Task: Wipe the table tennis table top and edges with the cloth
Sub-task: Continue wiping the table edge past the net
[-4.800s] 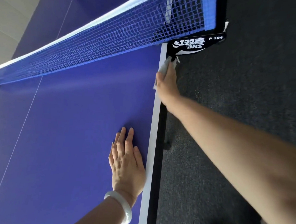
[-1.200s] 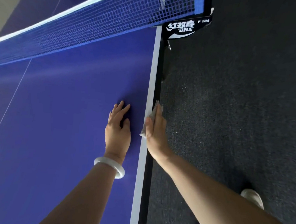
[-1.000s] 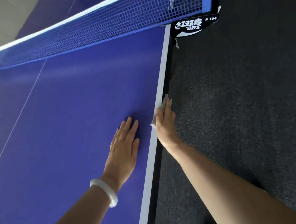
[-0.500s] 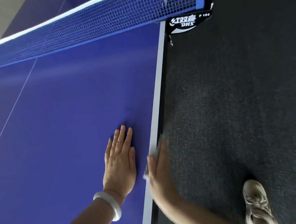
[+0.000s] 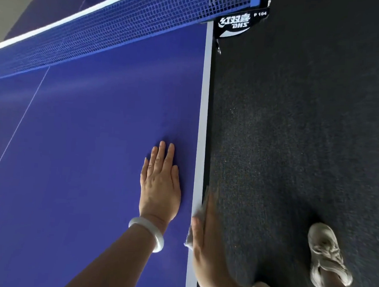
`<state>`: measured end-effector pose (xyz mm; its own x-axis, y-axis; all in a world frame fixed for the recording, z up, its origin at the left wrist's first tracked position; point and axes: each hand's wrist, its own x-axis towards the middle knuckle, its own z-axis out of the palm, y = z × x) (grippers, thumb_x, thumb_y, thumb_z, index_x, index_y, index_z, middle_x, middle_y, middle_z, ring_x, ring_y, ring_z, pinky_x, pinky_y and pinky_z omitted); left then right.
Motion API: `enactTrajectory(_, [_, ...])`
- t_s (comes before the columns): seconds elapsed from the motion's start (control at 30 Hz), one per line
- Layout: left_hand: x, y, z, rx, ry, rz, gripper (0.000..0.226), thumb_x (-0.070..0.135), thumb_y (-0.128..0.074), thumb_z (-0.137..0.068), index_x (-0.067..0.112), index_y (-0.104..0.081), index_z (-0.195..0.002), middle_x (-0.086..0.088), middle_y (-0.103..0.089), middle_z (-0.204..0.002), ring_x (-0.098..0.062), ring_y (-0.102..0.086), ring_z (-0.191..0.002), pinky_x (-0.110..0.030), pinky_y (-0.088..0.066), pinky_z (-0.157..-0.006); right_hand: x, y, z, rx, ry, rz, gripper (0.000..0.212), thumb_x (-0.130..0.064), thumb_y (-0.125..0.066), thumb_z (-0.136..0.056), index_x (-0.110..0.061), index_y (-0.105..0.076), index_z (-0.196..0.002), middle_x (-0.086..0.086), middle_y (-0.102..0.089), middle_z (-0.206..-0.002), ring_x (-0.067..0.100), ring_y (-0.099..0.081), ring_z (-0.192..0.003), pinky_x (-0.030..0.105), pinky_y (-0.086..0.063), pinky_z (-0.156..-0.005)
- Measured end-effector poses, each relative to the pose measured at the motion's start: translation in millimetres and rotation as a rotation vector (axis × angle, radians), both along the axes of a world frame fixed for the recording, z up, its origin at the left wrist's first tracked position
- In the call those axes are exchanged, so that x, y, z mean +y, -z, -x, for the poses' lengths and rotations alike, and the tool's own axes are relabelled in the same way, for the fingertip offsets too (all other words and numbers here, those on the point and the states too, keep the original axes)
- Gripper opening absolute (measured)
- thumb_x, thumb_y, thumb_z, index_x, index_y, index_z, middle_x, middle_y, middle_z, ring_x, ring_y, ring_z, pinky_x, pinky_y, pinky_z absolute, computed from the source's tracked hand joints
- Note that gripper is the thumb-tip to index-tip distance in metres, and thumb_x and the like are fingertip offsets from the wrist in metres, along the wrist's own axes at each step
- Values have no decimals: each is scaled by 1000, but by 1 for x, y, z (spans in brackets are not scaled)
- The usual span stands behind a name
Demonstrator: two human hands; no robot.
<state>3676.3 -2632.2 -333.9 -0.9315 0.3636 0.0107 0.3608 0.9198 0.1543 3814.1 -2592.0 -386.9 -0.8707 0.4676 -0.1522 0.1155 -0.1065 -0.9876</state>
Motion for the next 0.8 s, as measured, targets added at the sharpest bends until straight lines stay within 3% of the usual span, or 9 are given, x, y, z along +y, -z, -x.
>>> enactTrajectory(0.07, [-1, 2, 1, 8, 5, 6, 52, 24, -16, -105, 21, -16, -158, 5, -8, -165, -11, -2, -152, -32, 2, -124, 5, -4, 10, -32, -34, 122, 57, -63, -34, -98, -68, -3, -145, -6, -28, -157, 8, -33, -138, 52, -44, -109])
enactTrajectory(0.13, [-2, 3, 2, 9, 6, 14, 52, 23, -18, -106, 21, -14, -158, 5, -7, -165, -11, 0, -152, -32, 3, -124, 27, -9, 49, -8, -7, 191, 59, -52, -34, -101, -53, 0, -149, -12, -15, -161, 5, -26, -148, 54, -42, -110])
enactTrajectory(0.2, [-2, 4, 2, 8, 7, 20, 54, 25, -16, -105, 22, -12, -158, 5, -5, -166, -9, 2, -152, -32, 4, -124, 55, -9, 95, -7, 35, 212, 61, -36, -36, -106, -33, -3, -157, -8, -12, -162, -21, -46, -118, 37, -57, -89])
enactTrajectory(0.27, [-1, 4, 3, -2, 3, 10, 55, 27, -15, -104, 23, -11, -158, 6, -4, -166, -8, 3, -152, -31, 4, -124, 74, -11, 126, -46, 45, 221, 60, -29, -39, -107, -25, -11, -160, 3, -35, -147, -11, -55, -86, 28, -58, -77])
enactTrajectory(0.37, [-1, 4, 3, -6, 2, -6, 56, 29, -14, -103, 23, -13, -158, 5, -5, -166, -9, 1, -152, -33, 2, -124, 68, -10, 117, -73, 56, 180, 59, -31, -39, -107, -27, -14, -160, 1, -34, -125, 11, -45, -102, 49, -50, -102])
enactTrajectory(0.47, [-1, 3, 3, 7, 6, -20, 53, 26, -18, -105, 21, -15, -158, 4, -8, -166, -11, -1, -152, -33, 1, -124, 20, -8, 44, -4, 48, 190, 55, -42, -36, -105, -44, -12, -155, -13, -30, -143, 5, -36, -128, 45, -43, -112])
enactTrajectory(0.57, [-2, 2, 1, -2, 7, -61, 52, 24, -22, -106, 21, -18, -158, 3, -10, -165, -12, -3, -153, -33, 0, -124, -21, -10, -35, -55, 8, 121, 53, -55, -34, -101, -55, -12, -150, -27, -24, -157, -11, -51, -114, 29, -55, -94])
enactTrajectory(0.63, [-2, 1, 0, 1, 13, -102, 51, 23, -26, -107, 20, -21, -157, 3, -13, -165, -13, -5, -152, -33, 0, -124, -21, -7, -45, -91, -48, 165, 54, -59, -31, -98, -53, -11, -148, -12, -31, -155, 5, -58, -93, 21, -58, -72])
enactTrajectory(0.8, [-14, -3, 3, -106, -57, -496, 38, 11, -44, -104, 21, -56, -138, 8, -41, -153, -6, -26, -147, -30, -14, -123, 1, -9, -5, -86, -44, 207, 61, -53, -36, -89, -48, -10, -143, 12, -35, -144, 6, -56, -85, 23, -57, -70])
